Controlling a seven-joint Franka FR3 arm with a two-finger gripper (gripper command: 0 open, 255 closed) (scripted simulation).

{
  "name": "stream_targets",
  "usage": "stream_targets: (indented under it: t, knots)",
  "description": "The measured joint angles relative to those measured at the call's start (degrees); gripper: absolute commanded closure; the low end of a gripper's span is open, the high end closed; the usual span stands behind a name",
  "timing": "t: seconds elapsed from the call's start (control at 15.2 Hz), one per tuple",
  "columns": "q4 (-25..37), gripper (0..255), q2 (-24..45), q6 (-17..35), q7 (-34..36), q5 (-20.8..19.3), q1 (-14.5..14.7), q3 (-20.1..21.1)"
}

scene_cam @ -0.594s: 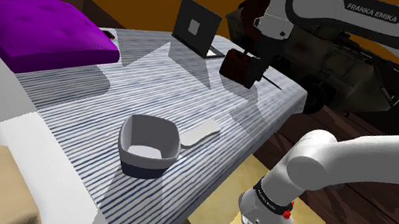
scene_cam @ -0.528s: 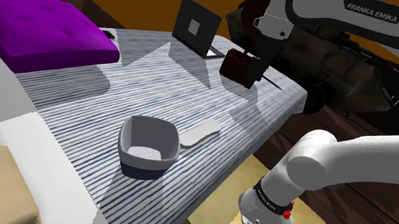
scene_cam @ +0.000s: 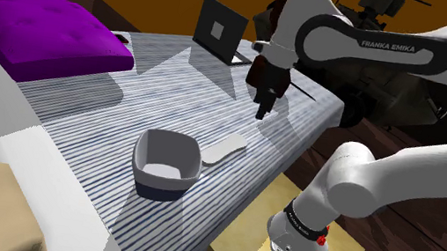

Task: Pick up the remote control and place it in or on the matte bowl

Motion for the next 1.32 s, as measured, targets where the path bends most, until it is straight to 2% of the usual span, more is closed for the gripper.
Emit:
stream_targets:
  t: [0.53, 0.66, 1.12, 1.32]
  knots:
    - [-10.47, 0, 3.59, 18.15, -27.62, -1.41, 12.92, -4.86]
    - [-12.95, 0, 3.94, 21.72, -32.88, -1.80, 15.15, -5.98]
    - [-16.29, 0, 8.40, 29.80, -34.61, -2.45, 15.95, -7.01]
    - [-16.61, 0, 8.80, 30.53, -34.53, -2.48, 15.99, -7.01]
